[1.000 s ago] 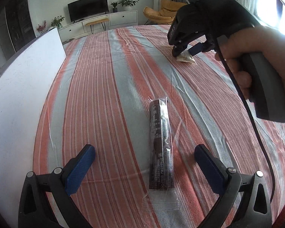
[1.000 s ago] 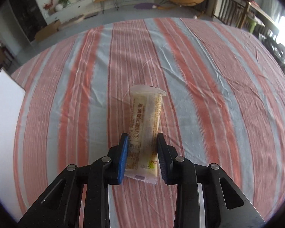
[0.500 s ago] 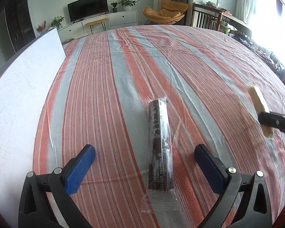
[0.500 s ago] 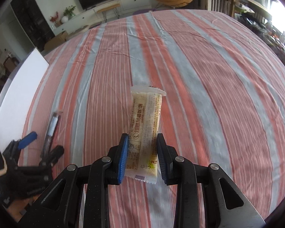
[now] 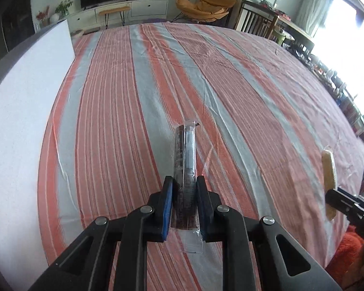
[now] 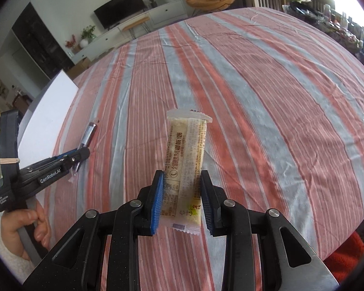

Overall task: Organize snacks
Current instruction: 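Carry both bars over the cardboard box and open both grippers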

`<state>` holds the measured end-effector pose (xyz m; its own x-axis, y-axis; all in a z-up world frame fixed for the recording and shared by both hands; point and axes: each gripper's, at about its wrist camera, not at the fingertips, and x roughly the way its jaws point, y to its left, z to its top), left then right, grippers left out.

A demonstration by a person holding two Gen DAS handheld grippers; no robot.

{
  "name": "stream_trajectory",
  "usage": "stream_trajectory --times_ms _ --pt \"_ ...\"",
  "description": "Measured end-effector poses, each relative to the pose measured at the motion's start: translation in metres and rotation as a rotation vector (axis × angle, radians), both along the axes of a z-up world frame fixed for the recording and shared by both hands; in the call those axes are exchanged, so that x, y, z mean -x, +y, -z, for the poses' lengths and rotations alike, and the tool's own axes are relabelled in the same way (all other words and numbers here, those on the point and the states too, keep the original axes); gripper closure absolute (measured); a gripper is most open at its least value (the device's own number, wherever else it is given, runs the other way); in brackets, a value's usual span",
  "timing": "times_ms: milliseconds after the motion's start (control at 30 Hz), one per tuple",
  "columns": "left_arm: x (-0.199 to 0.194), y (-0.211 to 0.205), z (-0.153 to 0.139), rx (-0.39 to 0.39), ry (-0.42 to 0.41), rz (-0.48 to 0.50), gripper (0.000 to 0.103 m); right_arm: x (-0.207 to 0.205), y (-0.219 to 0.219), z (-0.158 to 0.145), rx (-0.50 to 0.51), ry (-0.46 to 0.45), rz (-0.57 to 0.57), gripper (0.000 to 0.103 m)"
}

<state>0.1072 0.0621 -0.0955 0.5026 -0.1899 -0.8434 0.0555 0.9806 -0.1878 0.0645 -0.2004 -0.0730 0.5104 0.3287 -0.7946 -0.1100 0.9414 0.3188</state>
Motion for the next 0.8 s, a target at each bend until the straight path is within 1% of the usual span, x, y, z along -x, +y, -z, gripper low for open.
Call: stream_trajectory --times_ms 67,200,267,500,600,700,800 --pt "0.012 0.004 -0.01 0.063 -0.021 -0.001 0.085 0.005 0.001 -0.004 -0.012 -0.01 0.003 0.072" --pt "0.036 0.005 -0.035 0.144 -0.065 0.02 0.085 0.013 0.004 -0.008 -0.036 -0.019 0.004 0.072" --pt "0.048 0.006 -0.051 0.172 -0.094 0.028 0.085 0.018 0.006 -0.009 -0.043 -0.023 -0.001 0.072" --pt "0.092 0.018 -0.11 0.237 -0.214 0.044 0.085 0.026 0.015 -0.014 -0.032 -0.04 -0.029 0.072" --pt "0.112 0.025 -0.134 0.253 -0.262 0.052 0.085 0.028 0.023 -0.02 -0.025 -0.056 -0.052 0.072" --pt "0.134 0.039 -0.158 0.264 -0.305 0.052 0.085 0.032 0.034 -0.029 -0.022 -0.078 -0.081 0.072" --pt "0.152 0.063 -0.177 0.268 -0.345 0.026 0.085 0.037 0.053 -0.044 -0.03 -0.103 -0.126 0.072"
